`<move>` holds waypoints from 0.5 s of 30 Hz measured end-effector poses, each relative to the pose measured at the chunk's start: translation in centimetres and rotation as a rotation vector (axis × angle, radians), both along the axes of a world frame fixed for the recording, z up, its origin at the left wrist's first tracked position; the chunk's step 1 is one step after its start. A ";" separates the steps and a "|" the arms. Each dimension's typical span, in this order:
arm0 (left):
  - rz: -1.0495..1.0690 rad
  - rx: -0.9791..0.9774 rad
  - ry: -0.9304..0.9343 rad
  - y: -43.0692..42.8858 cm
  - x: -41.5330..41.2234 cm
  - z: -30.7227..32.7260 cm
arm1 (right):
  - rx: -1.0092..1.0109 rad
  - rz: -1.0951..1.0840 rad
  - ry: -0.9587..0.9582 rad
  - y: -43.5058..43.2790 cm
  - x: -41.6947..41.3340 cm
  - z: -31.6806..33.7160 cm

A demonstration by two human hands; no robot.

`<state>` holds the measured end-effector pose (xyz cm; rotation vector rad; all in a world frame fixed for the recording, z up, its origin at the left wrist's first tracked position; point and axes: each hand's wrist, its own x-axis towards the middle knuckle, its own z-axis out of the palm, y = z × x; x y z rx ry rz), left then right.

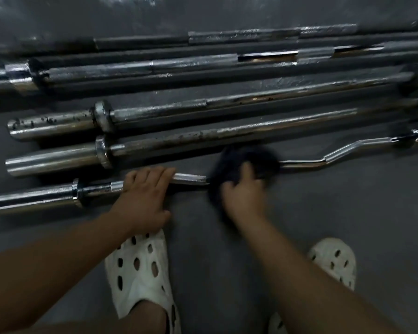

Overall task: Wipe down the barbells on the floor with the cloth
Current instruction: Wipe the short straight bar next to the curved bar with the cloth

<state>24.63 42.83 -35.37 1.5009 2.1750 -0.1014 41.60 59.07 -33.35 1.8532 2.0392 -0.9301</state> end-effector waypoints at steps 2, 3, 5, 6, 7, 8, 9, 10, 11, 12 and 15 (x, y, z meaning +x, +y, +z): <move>-0.021 -0.007 0.019 -0.1 -0.1 0.2 | -0.283 0.147 0.235 -4.6 -3.0 -0.3; -0.019 -0.009 0.025 -0.3 -0.1 0.3 | -0.380 0.214 0.320 -5.9 -3.2 0.4; -0.013 0.003 0.028 -0.3 -0.4 0.1 | -0.322 0.282 0.427 -2.9 -2.8 1.7; -0.015 0.007 0.021 -0.5 -0.4 0.0 | -0.245 0.274 0.407 -0.4 -2.4 1.7; -0.019 0.021 0.015 -0.5 -0.3 -0.2 | -0.124 0.198 0.367 2.0 -1.0 1.5; -0.014 0.030 0.002 -0.6 -0.2 -0.3 | -0.007 0.067 0.317 3.6 0.5 1.2; -0.005 0.039 -0.008 -0.4 -0.2 -0.2 | 0.063 -0.093 0.266 4.4 1.5 0.9; 0.000 0.040 -0.015 -0.2 0.0 0.0 | 0.096 -0.198 0.161 3.7 1.7 0.7; 0.002 0.025 -0.022 -0.1 0.0 0.1 | 0.068 -0.181 0.107 1.7 0.8 0.4; 0.002 0.000 -0.028 0.1 -0.1 0.2 | -0.021 -0.093 0.118 -0.9 -0.6 0.1; -0.010 -0.031 -0.017 -0.3 -0.5 0.4 | -0.336 0.166 0.336 -5.9 -3.9 1.2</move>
